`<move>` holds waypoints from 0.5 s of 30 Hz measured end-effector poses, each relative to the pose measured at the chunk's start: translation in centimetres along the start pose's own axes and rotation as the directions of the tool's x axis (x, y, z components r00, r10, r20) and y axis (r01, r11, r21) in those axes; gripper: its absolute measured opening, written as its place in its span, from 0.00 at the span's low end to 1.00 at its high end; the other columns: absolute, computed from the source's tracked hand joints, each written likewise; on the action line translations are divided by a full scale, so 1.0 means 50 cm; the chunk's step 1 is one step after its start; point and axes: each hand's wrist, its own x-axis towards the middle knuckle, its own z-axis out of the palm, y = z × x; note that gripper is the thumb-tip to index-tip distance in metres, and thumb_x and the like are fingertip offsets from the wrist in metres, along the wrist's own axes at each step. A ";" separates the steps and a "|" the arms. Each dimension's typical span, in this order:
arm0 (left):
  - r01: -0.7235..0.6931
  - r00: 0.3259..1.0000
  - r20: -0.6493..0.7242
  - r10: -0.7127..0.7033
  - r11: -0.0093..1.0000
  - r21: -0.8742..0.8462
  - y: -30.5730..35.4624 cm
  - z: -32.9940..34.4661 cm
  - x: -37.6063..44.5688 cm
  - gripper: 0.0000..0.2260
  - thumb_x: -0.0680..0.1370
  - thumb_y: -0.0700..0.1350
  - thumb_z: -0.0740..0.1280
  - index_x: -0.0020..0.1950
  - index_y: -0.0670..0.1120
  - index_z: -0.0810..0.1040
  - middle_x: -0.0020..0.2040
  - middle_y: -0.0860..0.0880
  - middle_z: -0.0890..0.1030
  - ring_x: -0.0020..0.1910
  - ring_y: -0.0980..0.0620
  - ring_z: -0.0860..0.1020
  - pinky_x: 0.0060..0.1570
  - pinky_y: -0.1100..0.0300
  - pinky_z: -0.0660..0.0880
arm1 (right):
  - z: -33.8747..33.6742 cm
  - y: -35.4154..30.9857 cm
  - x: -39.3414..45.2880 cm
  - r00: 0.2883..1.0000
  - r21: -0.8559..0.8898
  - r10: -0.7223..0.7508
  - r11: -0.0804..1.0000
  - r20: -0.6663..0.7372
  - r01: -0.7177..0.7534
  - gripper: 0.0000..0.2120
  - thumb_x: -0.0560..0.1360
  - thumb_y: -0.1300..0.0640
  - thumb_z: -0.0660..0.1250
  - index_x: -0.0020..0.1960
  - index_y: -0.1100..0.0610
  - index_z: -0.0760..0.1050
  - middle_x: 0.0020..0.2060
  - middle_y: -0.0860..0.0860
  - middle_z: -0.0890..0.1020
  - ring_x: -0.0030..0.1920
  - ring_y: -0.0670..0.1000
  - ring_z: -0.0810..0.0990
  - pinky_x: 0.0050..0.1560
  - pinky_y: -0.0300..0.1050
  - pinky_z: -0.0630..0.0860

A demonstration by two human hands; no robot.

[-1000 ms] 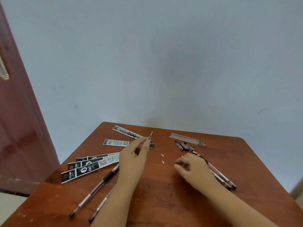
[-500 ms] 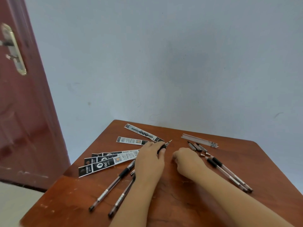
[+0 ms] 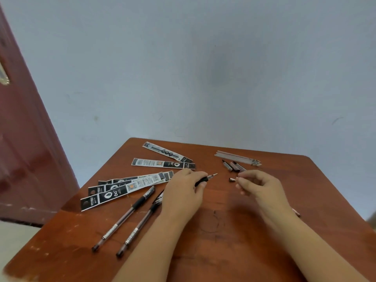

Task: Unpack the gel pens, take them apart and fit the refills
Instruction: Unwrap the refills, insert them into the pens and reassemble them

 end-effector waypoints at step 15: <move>-0.167 0.984 0.070 0.165 0.986 0.020 0.019 0.016 -0.010 0.12 0.76 0.43 0.64 0.59 0.51 0.77 0.51 0.51 0.78 0.47 0.59 0.68 0.47 0.69 0.62 | 0.000 0.014 -0.007 0.984 -0.152 -0.175 0.973 0.022 0.177 0.16 0.68 0.66 0.69 0.30 0.46 0.75 0.30 0.45 0.78 0.34 0.45 0.75 0.41 0.39 0.72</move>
